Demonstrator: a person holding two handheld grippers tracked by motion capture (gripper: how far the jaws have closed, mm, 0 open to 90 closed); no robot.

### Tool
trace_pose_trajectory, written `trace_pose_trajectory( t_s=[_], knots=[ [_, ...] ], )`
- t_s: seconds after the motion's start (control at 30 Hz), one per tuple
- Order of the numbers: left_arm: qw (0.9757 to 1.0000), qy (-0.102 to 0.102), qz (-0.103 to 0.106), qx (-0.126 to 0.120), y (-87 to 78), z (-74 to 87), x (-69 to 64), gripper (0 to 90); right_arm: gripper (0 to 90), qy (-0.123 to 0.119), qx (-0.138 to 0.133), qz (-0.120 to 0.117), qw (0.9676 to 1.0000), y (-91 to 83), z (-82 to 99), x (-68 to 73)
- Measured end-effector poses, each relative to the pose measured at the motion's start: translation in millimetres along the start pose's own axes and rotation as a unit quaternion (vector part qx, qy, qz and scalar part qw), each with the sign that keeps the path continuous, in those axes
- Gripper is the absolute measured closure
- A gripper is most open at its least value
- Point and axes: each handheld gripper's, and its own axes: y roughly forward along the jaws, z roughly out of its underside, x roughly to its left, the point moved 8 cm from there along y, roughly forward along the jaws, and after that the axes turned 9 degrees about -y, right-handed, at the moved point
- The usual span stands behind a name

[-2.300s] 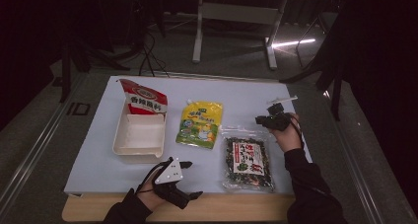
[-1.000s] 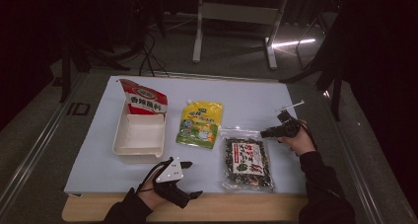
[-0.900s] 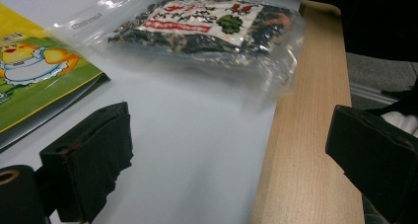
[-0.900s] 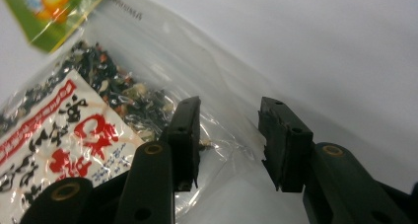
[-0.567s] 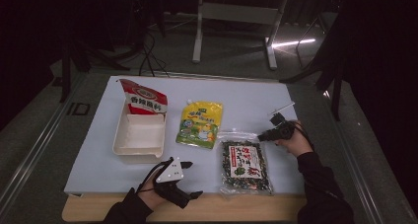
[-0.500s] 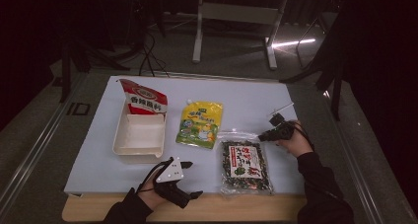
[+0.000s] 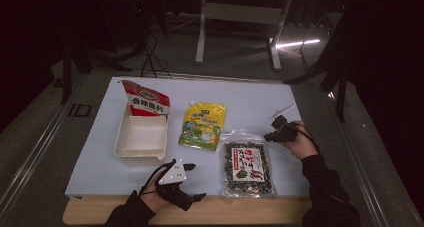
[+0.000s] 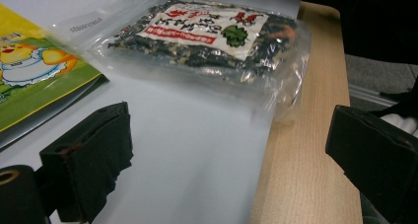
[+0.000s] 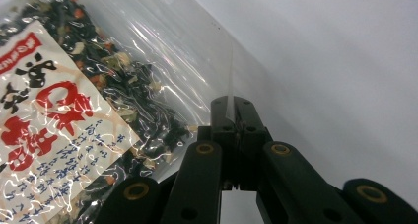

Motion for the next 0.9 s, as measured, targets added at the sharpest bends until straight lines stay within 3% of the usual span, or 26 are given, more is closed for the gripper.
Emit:
trace_pose_trajectory(
  t_s=[0.27, 0.37, 0.57, 0.73, 0.9],
  knots=[
    [0.9999, -0.014, 0.004, -0.009, -1.1, -3.9, 1.0, 4.8, 89.8, -0.016, -0.027, 0.01, 0.9994, -21.7, -5.2, 0.6],
    [0.9999, -0.011, 0.0, -0.006, -1.7, -5.6, 1.5, 4.8, 89.7, -0.025, -0.039, 0.014, 0.9988, -29.0, -8.5, 3.0],
    [0.9998, -0.007, -0.009, -0.016, -5.8, -20.0, 2.8, 5.2, 89.7, -0.058, -0.073, 0.026, 0.9953, -56.6, -22.7, 13.3],
    [0.9988, -0.045, -0.016, 0.008, -7.8, -30.7, 6.0, 6.3, 89.8, -0.089, -0.099, 0.034, 0.9905, -81.4, -35.6, 27.9],
    [0.9979, -0.064, -0.013, -0.001, -5.0, -37.5, 10.0, 6.2, 89.8, -0.116, -0.118, 0.04, 0.9854, -99.9, -44.4, 42.1]
  ],
)
